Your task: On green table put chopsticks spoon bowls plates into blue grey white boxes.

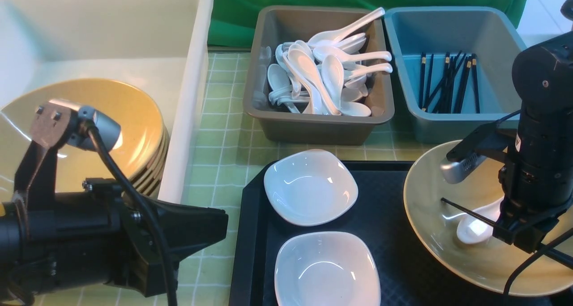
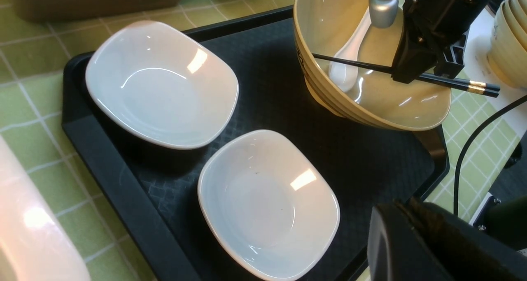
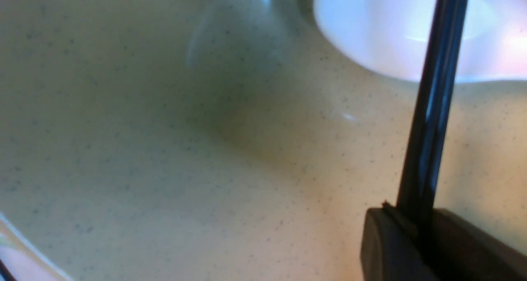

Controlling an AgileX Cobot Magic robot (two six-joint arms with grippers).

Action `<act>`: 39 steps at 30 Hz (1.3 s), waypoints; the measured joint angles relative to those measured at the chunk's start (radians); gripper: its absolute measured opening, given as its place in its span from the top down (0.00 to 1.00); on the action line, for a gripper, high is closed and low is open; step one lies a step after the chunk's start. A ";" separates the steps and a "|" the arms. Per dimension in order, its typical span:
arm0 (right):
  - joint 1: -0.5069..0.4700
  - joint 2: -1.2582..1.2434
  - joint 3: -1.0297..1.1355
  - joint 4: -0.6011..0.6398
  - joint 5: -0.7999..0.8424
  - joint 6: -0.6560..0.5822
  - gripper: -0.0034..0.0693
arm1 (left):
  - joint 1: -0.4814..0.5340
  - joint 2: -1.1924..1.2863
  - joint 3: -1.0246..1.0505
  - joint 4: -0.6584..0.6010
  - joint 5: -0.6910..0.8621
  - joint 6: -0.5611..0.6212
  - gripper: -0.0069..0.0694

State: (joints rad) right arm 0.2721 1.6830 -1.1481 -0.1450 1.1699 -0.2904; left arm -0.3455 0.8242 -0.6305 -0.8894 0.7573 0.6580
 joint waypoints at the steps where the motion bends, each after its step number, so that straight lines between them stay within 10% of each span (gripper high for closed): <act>1: 0.000 -0.004 0.000 0.001 0.000 0.000 0.80 | 0.000 0.000 0.000 0.000 0.000 0.000 0.91; 16: -0.080 -0.133 -0.169 0.075 -0.023 0.010 0.80 | 0.000 0.001 0.000 -0.014 -0.134 0.038 0.91; 31: -0.262 0.066 -0.436 0.361 -0.520 0.179 0.80 | 0.000 0.004 -0.066 -0.240 -0.193 0.474 0.91; 39: -0.264 0.297 -0.545 0.406 -0.732 0.267 0.80 | 0.000 0.056 -0.100 -0.247 -0.217 0.505 0.91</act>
State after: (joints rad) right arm 0.0077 1.9795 -1.6928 0.2614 0.4379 -0.0236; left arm -0.3455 0.8806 -0.7301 -1.1367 0.5398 1.1629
